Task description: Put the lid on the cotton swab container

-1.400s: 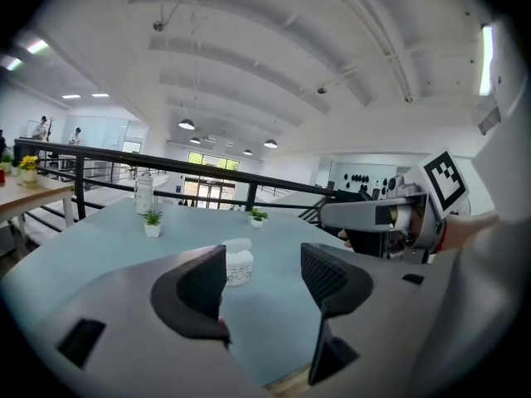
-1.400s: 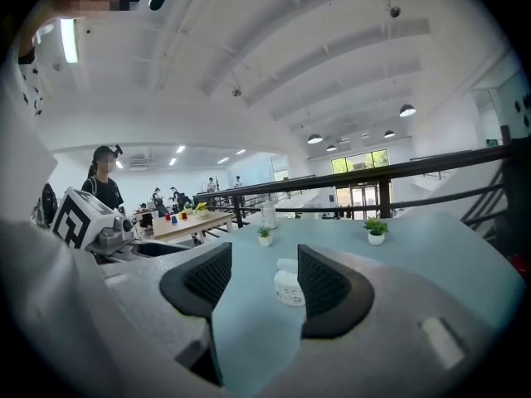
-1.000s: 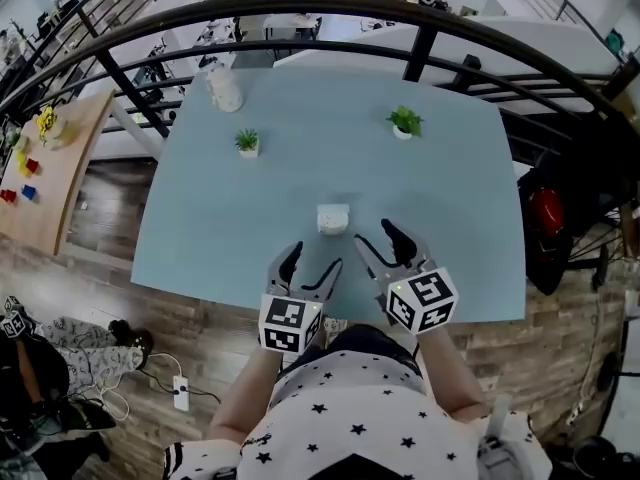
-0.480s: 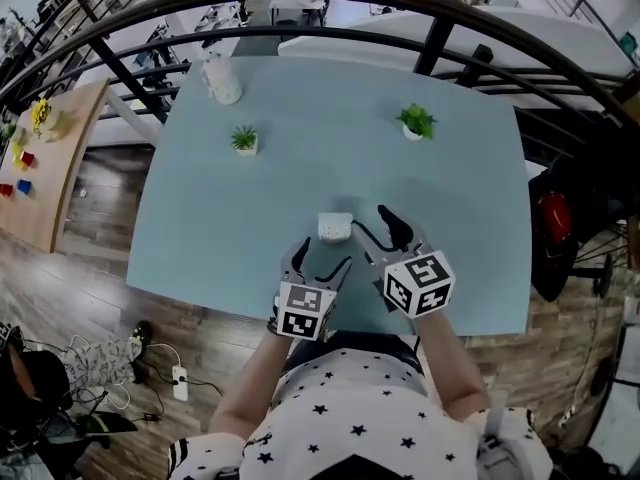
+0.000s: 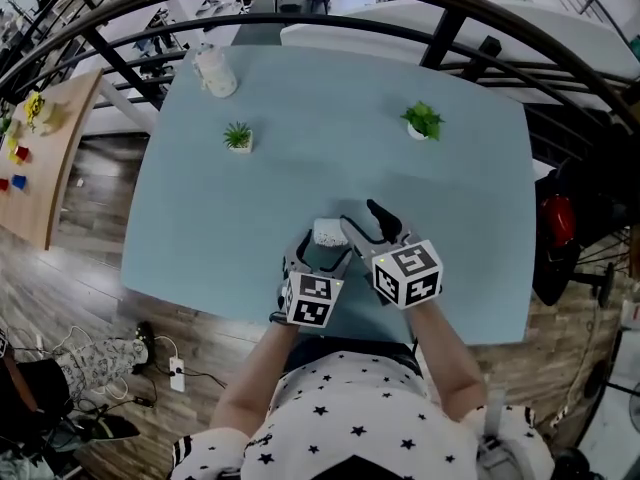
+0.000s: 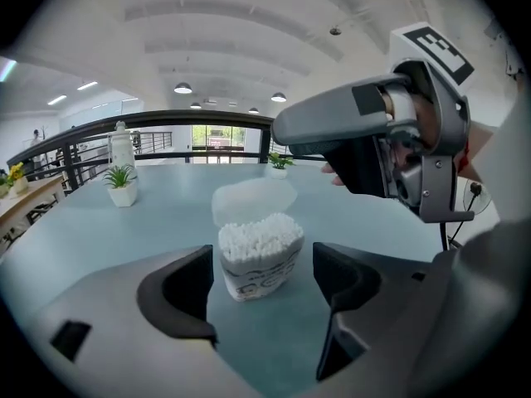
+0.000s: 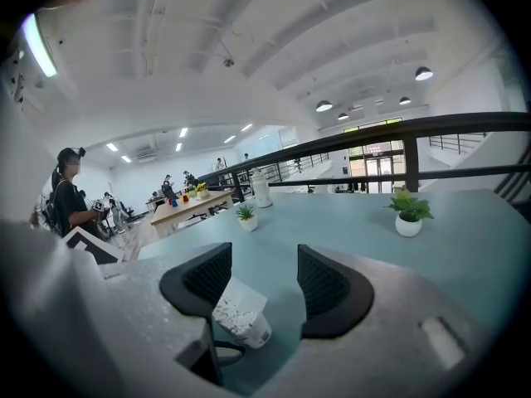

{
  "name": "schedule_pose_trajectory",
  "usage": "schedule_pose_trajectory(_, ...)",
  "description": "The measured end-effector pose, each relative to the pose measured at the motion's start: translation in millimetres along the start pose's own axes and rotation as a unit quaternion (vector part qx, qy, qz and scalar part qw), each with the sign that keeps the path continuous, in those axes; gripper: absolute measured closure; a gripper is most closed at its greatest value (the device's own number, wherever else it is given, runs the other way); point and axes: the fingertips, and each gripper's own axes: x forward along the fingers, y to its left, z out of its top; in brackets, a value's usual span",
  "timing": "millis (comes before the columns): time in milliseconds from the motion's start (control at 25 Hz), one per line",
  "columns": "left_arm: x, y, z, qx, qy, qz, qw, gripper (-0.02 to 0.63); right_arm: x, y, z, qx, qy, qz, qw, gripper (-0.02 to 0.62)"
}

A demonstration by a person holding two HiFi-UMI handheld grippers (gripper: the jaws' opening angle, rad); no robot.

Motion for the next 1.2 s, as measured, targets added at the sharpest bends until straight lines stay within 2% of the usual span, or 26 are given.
schedule_pose_trajectory(400, 19.8, 7.3, -8.8, 0.016, 0.013, 0.039, 0.999, 0.254, 23.3, -6.0, -10.4, 0.004, 0.027, 0.018, 0.999, 0.364)
schedule_pose_trajectory(1200, 22.0, 8.9, -13.6, 0.011, 0.019, 0.049, 0.9985, 0.273, 30.1, 6.5, -42.2, -0.023, 0.08, 0.049, 0.995, 0.364)
